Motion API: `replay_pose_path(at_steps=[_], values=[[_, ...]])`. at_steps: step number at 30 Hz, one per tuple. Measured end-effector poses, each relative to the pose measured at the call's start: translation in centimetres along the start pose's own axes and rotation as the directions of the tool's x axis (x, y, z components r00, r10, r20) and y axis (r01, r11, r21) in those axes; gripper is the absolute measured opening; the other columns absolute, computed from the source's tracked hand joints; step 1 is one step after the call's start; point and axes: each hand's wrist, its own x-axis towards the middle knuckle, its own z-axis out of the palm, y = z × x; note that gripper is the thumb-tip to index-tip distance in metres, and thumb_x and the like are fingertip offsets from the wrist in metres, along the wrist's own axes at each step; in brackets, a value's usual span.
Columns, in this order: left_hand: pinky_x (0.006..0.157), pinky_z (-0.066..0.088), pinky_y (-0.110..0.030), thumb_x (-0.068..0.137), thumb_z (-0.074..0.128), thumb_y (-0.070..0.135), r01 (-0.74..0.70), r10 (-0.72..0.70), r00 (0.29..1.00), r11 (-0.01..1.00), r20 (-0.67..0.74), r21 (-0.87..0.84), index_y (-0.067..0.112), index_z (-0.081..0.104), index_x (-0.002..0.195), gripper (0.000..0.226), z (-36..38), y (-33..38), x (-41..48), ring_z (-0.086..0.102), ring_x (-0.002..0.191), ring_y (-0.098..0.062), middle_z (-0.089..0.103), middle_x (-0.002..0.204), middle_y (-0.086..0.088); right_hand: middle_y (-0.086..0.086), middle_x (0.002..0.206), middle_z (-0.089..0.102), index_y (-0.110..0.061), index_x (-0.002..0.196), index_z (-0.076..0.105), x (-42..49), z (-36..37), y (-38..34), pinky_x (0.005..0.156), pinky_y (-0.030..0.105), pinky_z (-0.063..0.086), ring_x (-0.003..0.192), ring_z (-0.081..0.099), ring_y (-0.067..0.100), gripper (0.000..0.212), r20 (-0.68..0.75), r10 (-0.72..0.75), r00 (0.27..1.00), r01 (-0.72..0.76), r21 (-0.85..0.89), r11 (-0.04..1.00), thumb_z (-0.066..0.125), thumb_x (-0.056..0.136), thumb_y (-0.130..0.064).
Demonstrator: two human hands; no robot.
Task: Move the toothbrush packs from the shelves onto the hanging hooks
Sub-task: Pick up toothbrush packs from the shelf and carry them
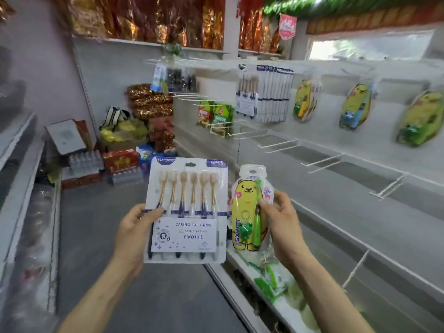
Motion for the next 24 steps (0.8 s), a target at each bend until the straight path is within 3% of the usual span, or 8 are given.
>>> replay_pose_path(at_steps=[4, 8, 11, 18, 20, 24], values=[[0.089, 0.058, -0.058, 0.095, 0.072, 0.015, 0.0, 0.002, 0.988, 1.0, 0.153, -0.017, 0.01, 0.072, 0.105, 0.011, 2.1, 1.5, 8.7, 0.075, 0.096, -0.043, 0.077, 0.105, -0.022, 0.006, 0.108, 0.08, -0.018, 0.125, 0.06, 4.3, 3.0, -1.2, 0.066, 0.03, 0.062, 0.093, 0.079, 0.023, 0.02, -0.148, -0.035, 0.988, 0.034, -0.01, 0.999, 0.061, 0.106, -0.016], [0.08, 0.061, -0.044, 0.097, 0.07, 0.014, -0.004, 0.019, 0.956, 0.999, 0.294, -0.054, 0.009, 0.071, 0.113, 0.017, 3.5, 3.3, 16.1, 0.078, 0.092, -0.033, 0.079, 0.103, -0.015, 0.004, 0.108, 0.079, -0.019, 0.125, 0.06, 7.5, 6.8, -2.5, 0.067, 0.03, 0.061, 0.094, 0.078, 0.021, 0.021, -0.246, -0.1, 0.964, 0.089, -0.055, 0.994, 0.061, 0.105, -0.018], [0.086, 0.06, -0.048, 0.096, 0.072, 0.015, 0.005, 0.022, 0.931, 0.997, 0.365, -0.072, 0.011, 0.072, 0.11, 0.014, 3.8, 3.5, 21.7, 0.077, 0.095, -0.034, 0.079, 0.103, -0.014, 0.002, 0.103, 0.08, -0.018, 0.123, 0.06, 9.6, 9.3, -2.9, 0.065, 0.027, 0.059, 0.089, 0.078, 0.017, 0.019, -0.319, -0.154, 0.935, 0.135, -0.082, 0.987, 0.062, 0.104, -0.018], [0.078, 0.06, -0.045, 0.097, 0.071, 0.016, 0.048, 0.021, 0.878, 0.99, 0.478, -0.131, 0.014, 0.071, 0.103, 0.006, 5.5, 4.3, 31.2, 0.076, 0.087, -0.03, 0.079, 0.096, -0.012, 0.004, 0.108, 0.078, -0.016, 0.124, 0.06, 15.1, 14.2, -3.1, 0.071, 0.033, 0.06, 0.094, 0.078, 0.02, 0.018, -0.416, -0.211, 0.884, 0.189, -0.095, 0.977, 0.061, 0.106, -0.018], [0.081, 0.06, -0.049, 0.097, 0.071, 0.017, 0.047, 0.025, 0.862, 0.99, 0.507, -0.13, 0.013, 0.071, 0.106, 0.01, 6.3, 4.5, 34.1, 0.076, 0.087, -0.032, 0.078, 0.098, -0.014, 0.002, 0.102, 0.08, -0.015, 0.123, 0.059, 17.4, 15.5, -3.3, 0.066, 0.03, 0.06, 0.088, 0.078, 0.018, 0.016, -0.426, -0.244, 0.871, 0.221, -0.104, 0.97, 0.059, 0.107, -0.017], [0.073, 0.06, -0.042, 0.098, 0.069, 0.016, -0.015, 0.088, 0.853, 0.989, 0.515, -0.144, 0.011, 0.069, 0.105, 0.009, 8.1, 5.4, 39.8, 0.077, 0.08, -0.027, 0.079, 0.094, -0.014, -0.004, 0.086, 0.079, -0.01, 0.118, 0.058, 22.9, 17.8, -3.8, 0.056, 0.024, 0.057, 0.075, 0.076, 0.011, 0.012, -0.418, -0.317, 0.851, 0.296, -0.116, 0.948, 0.058, 0.106, -0.011]])
